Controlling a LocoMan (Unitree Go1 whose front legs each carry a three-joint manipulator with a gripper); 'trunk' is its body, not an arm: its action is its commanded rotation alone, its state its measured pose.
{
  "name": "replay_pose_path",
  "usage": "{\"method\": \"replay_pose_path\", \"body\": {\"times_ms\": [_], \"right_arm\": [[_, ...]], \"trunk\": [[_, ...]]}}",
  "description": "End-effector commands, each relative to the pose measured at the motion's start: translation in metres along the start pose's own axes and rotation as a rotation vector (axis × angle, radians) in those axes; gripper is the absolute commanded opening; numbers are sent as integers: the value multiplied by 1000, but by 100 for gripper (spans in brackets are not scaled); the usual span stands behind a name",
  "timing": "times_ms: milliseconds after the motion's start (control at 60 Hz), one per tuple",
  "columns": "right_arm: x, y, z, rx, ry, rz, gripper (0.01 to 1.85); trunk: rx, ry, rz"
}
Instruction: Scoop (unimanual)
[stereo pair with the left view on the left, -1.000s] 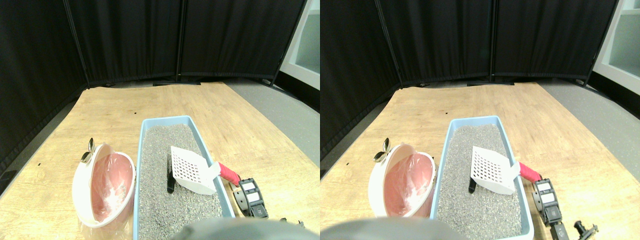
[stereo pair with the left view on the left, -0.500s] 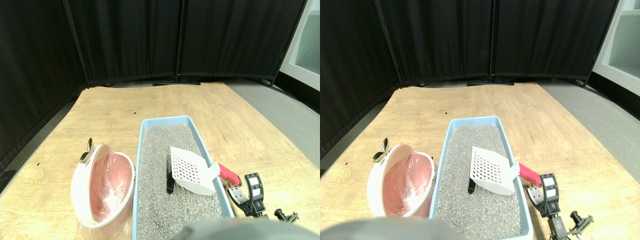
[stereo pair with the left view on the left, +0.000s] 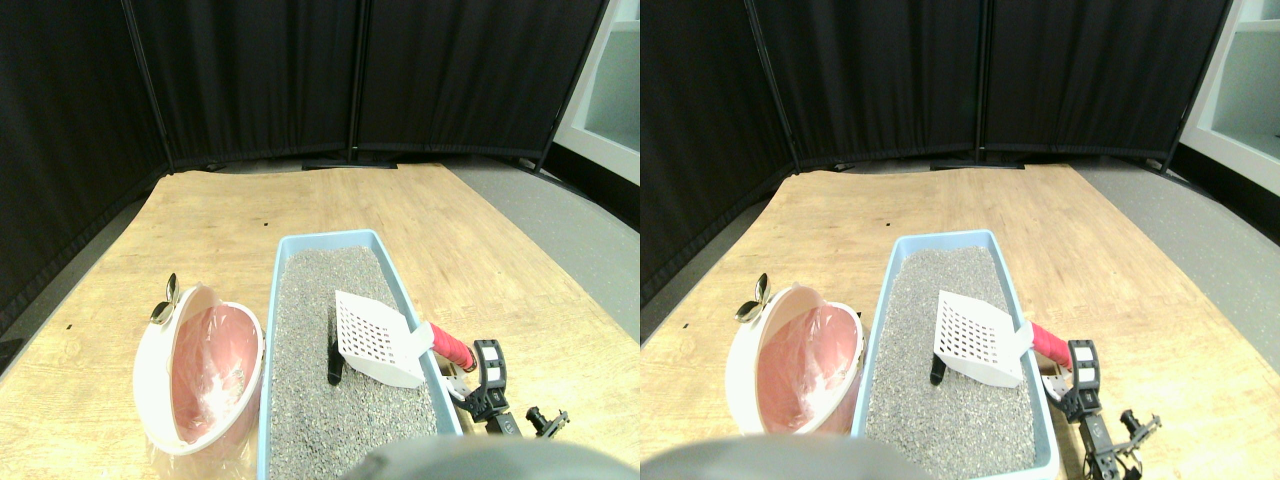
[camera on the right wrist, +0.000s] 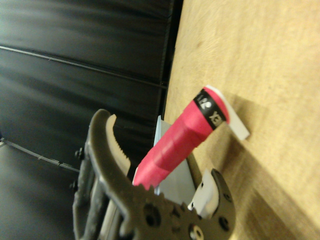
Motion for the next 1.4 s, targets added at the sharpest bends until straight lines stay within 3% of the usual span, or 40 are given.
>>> {"method": "replay_pose_path", "body": {"times_ms": [17, 283, 467, 867, 1050, 1333, 1400], "right_arm": [[1, 4, 7, 1, -46, 10, 88], [16, 3, 1, 25, -24, -34, 90], [26, -1, 1, 21, -26, -15, 89], [48, -7, -8, 98, 20, -21, 89], [53, -8, -10, 88, 53, -37, 92], [58, -10, -12, 113, 37, -45, 97], [59, -10, -12, 104, 32, -39, 87]], "trunk": [[-27, 12, 7], [-29, 11, 8], [-31, 10, 6], [-37, 23, 8], [-44, 27, 14], [-38, 27, 13], [-38, 27, 13]]}}
